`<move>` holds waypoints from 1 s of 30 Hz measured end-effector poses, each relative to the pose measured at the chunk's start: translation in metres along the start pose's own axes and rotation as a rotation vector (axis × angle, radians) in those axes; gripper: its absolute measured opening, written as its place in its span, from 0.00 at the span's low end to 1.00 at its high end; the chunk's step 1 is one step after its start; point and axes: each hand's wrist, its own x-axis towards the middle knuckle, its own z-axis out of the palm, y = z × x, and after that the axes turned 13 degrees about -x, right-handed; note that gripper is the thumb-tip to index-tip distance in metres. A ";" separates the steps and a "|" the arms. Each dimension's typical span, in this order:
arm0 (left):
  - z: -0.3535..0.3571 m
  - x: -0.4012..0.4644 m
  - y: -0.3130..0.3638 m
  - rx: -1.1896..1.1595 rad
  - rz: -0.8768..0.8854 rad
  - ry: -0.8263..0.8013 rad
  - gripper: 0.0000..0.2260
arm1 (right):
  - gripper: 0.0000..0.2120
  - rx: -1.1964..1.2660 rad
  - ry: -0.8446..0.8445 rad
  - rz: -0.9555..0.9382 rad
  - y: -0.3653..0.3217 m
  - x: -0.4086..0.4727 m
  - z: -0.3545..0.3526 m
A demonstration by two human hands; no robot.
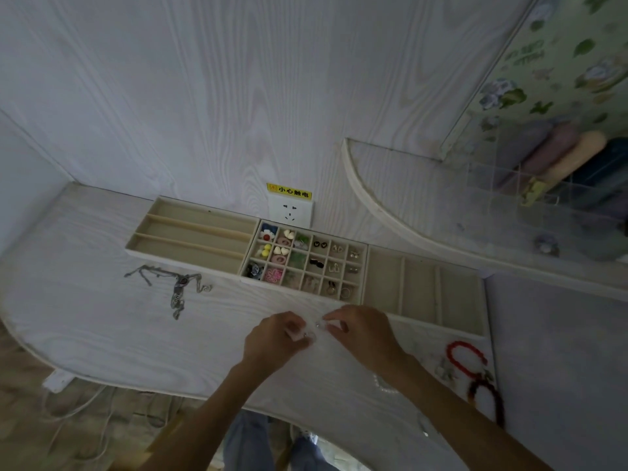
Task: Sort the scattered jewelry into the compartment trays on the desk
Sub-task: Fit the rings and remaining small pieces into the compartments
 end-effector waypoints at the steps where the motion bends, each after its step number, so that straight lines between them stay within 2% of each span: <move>1: 0.001 -0.001 0.000 0.019 0.021 0.011 0.14 | 0.14 -0.014 -0.035 0.001 -0.002 0.000 0.005; 5: 0.002 -0.004 -0.002 0.061 0.079 0.023 0.11 | 0.15 -0.101 -0.082 -0.024 -0.003 0.002 0.018; 11: 0.003 -0.005 -0.003 0.083 0.106 0.021 0.08 | 0.12 -0.084 -0.086 -0.007 0.000 0.001 0.022; 18: 0.005 -0.003 -0.006 0.071 0.110 0.014 0.07 | 0.09 0.016 -0.053 0.114 -0.001 -0.007 0.019; 23: 0.004 -0.001 -0.008 0.050 0.114 -0.003 0.07 | 0.05 0.207 0.069 0.252 0.010 -0.006 -0.005; 27: 0.004 0.001 -0.009 0.030 0.112 -0.012 0.06 | 0.06 0.110 0.121 0.324 0.023 0.007 -0.034; 30: 0.005 0.002 -0.009 0.017 0.113 -0.017 0.06 | 0.07 0.005 0.076 0.343 0.029 0.020 -0.040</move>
